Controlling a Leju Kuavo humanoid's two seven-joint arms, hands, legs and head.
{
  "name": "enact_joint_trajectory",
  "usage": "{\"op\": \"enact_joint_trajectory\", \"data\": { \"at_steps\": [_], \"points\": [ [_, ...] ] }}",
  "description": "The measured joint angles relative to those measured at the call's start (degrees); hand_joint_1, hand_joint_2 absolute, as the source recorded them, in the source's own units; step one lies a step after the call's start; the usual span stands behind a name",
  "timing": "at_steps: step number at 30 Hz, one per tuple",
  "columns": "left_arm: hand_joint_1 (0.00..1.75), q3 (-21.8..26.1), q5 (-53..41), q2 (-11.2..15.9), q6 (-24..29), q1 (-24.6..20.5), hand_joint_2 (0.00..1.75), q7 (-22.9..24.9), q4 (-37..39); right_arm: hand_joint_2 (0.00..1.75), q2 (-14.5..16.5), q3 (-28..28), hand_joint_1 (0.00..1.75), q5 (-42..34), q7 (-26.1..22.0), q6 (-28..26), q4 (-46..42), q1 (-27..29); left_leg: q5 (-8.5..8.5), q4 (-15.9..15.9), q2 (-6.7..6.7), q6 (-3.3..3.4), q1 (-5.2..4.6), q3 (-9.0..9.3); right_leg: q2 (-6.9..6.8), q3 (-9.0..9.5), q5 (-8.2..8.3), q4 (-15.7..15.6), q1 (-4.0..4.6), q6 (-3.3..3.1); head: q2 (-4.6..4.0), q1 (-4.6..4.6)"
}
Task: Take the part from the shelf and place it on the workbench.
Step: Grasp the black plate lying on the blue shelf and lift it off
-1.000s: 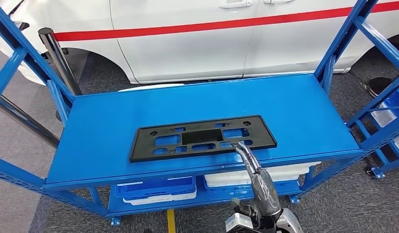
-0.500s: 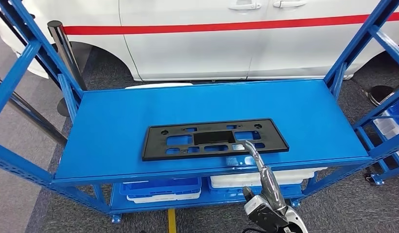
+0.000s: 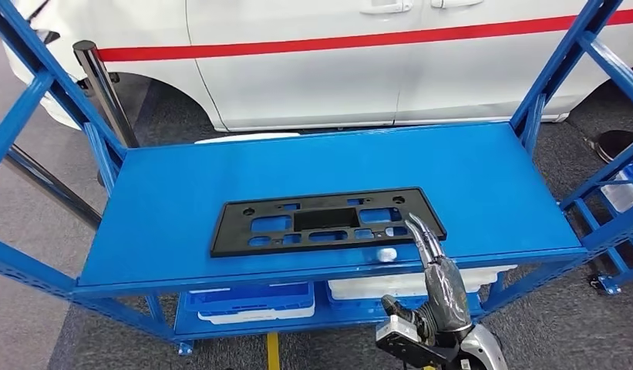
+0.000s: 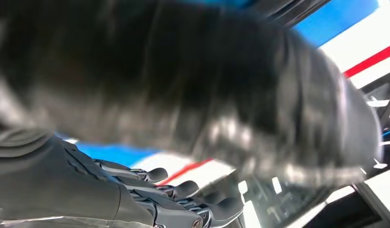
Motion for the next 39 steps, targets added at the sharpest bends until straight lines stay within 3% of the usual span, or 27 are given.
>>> {"op": "enact_joint_trajectory", "data": {
  "at_steps": [2, 3, 4, 5, 7, 9, 12, 14, 17, 18, 19, 20, 22, 24, 27, 29, 32, 34, 35, 36, 37, 39],
  "points": [
    [0.00, -0.04, -0.39, -0.01, -0.03, -0.08, 0.00, 0.18, 0.00, 0.00, -0.51, 0.01, 0.00, 3.94, 0.72, -1.38, 0.19, -0.51, -3.40, 7.48, 0.11, -0.38, 0.09, -3.50, -0.16, -0.05, 0.00, -0.01, 0.09, -0.26, 0.00, -0.03],
    [0.00, -0.05, -0.61, -0.01, -0.07, -0.08, 0.00, 0.28, 0.00, 0.00, -0.76, 0.02, 0.00, 5.44, 0.98, -2.04, 0.34, -0.74, -4.04, 10.03, 0.12, -0.43, 0.12, -4.76, -0.22, -0.05, -0.01, -0.01, 0.17, -0.29, 0.00, -0.02],
    [0.00, -0.06, -0.84, -0.01, -0.11, -0.08, 0.00, 0.38, 0.00, 0.44, -0.98, 0.03, 0.00, 6.45, 1.23, -2.50, 0.50, -1.03, -3.58, 10.65, 0.13, -0.36, 0.11, -5.13, -0.25, -0.01, -0.02, 0.00, 0.27, -0.30, 0.00, -0.02],
    [0.00, -0.07, -1.03, -0.01, -0.15, -0.11, 0.00, 0.49, 0.00, 0.87, -1.16, 0.03, 0.00, 7.04, 1.49, -2.71, 0.63, -1.39, -2.03, 8.93, 0.14, -0.15, 0.09, -4.37, -0.25, 0.08, -0.03, 0.00, 0.36, -0.31, 0.00, -0.03],
    [0.00, -0.07, -1.50, 0.02, -0.23, -0.27, 0.00, 0.74, 0.00, 1.75, -1.54, 0.05, 0.00, 7.28, 1.94, -2.31, 0.82, -2.36, 1.98, 1.31, 0.25, 0.74, -0.15, -0.80, -0.23, 0.32, -0.08, -0.02, 0.54, -0.28, 0.00, -0.01],
    [0.00, -0.07, -2.09, 0.07, -0.42, -0.58, 0.00, 1.01, 0.00, 1.75, -2.19, 0.23, 0.00, 7.47, 2.35, -1.10, 1.15, -3.79, 3.74, -4.37, 0.40, 1.60, -0.57, 1.72, -0.23, 0.28, -0.06, -0.01, 0.65, 0.02, 0.00, 0.01],
    [0.00, -0.07, -2.96, 0.09, -0.86, -0.82, 0.00, 1.39, 0.00, 1.75, -3.40, 1.02, 0.00, 8.34, 3.02, 1.05, 2.23, -6.31, 4.11, -5.92, 0.42, 2.17, -0.67, 2.18, -0.29, 0.16, 0.20, -0.28, 0.59, 0.98, 0.00, 0.02],
    [0.00, -0.08, -3.51, 0.07, -1.03, -0.94, 0.00, 1.67, 0.00, 1.75, -4.22, 1.63, 0.00, 9.38, 3.65, 2.11, 3.11, -7.96, 4.79, -6.90, 0.43, 2.63, -0.32, 2.55, -0.20, -0.30, -0.94, 1.06, 0.61, 1.50, 0.00, 0.08],
    [0.00, -0.09, -4.70, -0.02, -1.35, -1.35, 0.00, 2.19, 0.00, 1.75, -5.55, 3.27, 0.00, 10.93, 5.38, 5.15, 5.38, -11.19, 5.18, -7.29, 0.49, 2.99, -0.25, 2.53, 0.03, -4.75, -6.02, 10.65, 0.43, 1.99, 0.00, 0.14],
    [0.00, -0.09, -5.19, -0.05, -1.52, -1.44, 0.00, 2.39, 0.00, 1.75, -5.98, 3.99, 0.00, 11.18, 5.89, 6.39, 6.42, -12.39, 5.17, -7.22, 0.48, 2.99, -0.28, 2.46, 0.03, -6.23, -6.93, 13.68, 0.37, 2.16, 0.00, 0.14],
    [0.00, -0.09, -5.65, -0.07, -1.68, -1.50, 0.00, 2.58, 0.00, 1.75, -6.37, 4.68, 0.00, 11.30, 6.26, 7.53, 7.45, -13.66, 5.13, -7.12, 0.46, 2.96, -0.29, 2.43, 0.03, -6.90, -6.73, 14.93, 0.30, 2.30, 0.00, 0.14],
    [0.00, -0.09, -6.14, -0.09, -1.87, -1.59, 0.00, 2.79, 0.00, 1.75, -6.73, 5.39, 0.00, 11.26, 6.46, 8.69, 8.53, -15.06, 5.06, -6.96, 0.41, 2.92, -0.28, 2.42, 0.02, -6.48, -5.37, 13.89, 0.19, 2.39, 0.00, 0.14],
    [0.00, -0.09, -7.01, -0.19, -2.10, -1.92, 0.00, 3.11, 0.00, 1.75, -7.21, 6.68, 0.00, 10.93, 6.58, 10.73, 10.46, -18.02, 4.71, -6.36, 0.28, 2.64, -0.25, 2.36, 0.06, -3.21, -1.36, 6.88, -0.06, 2.44, 0.00, 0.14],
    [0.00, -0.09, -7.68, -0.27, -2.22, -2.37, 0.00, 3.31, 0.00, 1.75, -7.47, 8.30, 0.00, 10.58, 6.52, 12.39, 12.42, -20.78, 4.30, -5.54, 0.13, 2.12, -0.44, 1.97, 0.16, -0.75, 0.44, 1.28, -0.01, 2.13, 0.00, 0.14],
    [0.00, -0.09, -8.32, -0.29, -2.42, -2.67, 0.00, 3.54, 0.00, 1.75, -7.63, 10.80, 0.00, 10.03, 6.40, 13.88, 14.83, -23.69, 4.22, -5.37, 0.04, 1.39, -0.55, 1.57, 0.23, -0.60, 0.36, 0.31, 0.23, 1.17, 0.00, 0.13],
    [0.00, -0.09, -8.71, -0.31, -2.60, -2.85, 0.00, 3.72, 0.00, 1.75, -7.64, 12.51, 0.00, 9.55, 6.24, 14.62, 16.11, -25.47, 3.12, -3.95, 0.09, 0.81, -0.40, 0.98, 0.16, -0.54, 0.58, 0.03, 0.07, 0.50, 0.00, 0.12],
    [0.00, -0.09, -9.13, -0.35, -2.79, -3.11, 0.00, 3.96, 0.00, 1.75, -7.50, 14.73, 0.00, 9.28, 6.04, 15.06, 17.69, -27.41, -1.76, 5.66, 0.20, -0.01, -0.11, -3.46, -0.05, -0.50, 0.64, -0.14, -0.01, -0.06, 0.00, 0.11],
    [0.00, -0.09, -9.42, -0.37, -2.93, -3.11, 0.00, 4.08, 0.00, 1.75, -7.26, 16.01, 0.00, 9.13, 5.82, 15.35, 18.68, -28.20, -3.08, 10.99, 0.20, -0.17, -0.02, -6.27, -0.11, -0.47, 0.58, -0.11, 0.08, -0.14, 0.00, 0.12],
    [0.00, -0.09, -9.54, -0.39, -2.98, -3.11, 0.00, 4.13, 0.00, 1.75, -7.12, 16.57, 0.00, 9.00, 5.60, 15.53, 19.11, -28.51, -2.15, 10.77, 0.20, -0.10, -0.02, -6.40, -0.10, -0.41, 0.54, -0.10, 0.12, -0.15, 0.00, 0.12],
    [0.00, -0.09, -9.60, -0.41, -3.01, -3.13, 0.00, 4.15, 0.00, 1.75, -6.97, 17.06, 0.00, 8.86, 5.38, 15.67, 19.47, -28.81, -0.20, 8.19, 0.20, 0.08, -0.04, -5.38, -0.08, -0.29, 0.48, -0.09, 0.15, -0.14, 0.00, 0.12],
    [0.00, -0.09, -9.64, -0.43, -3.01, -3.16, 0.00, 4.16, 0.00, 1.75, -6.80, 17.50, 0.00, 8.76, 5.19, 15.76, 19.74, -29.12, 2.18, 3.95, 0.22, 0.40, -0.07, -3.60, -0.06, -0.14, 0.39, -0.11, 0.18, -0.11, 0.00, 0.13],
    [0.00, -0.09, -9.67, -0.44, -3.01, -3.30, 0.00, 4.20, 0.00, 1.75, -6.50, 18.21, 0.00, 8.67, 5.03, 15.79, 20.23, -29.77, 5.02, -3.16, 0.22, 1.11, -0.35, -0.43, -0.01, -0.04, 0.29, -0.14, 0.34, 0.14, 0.00, 0.14]
  ]
}}
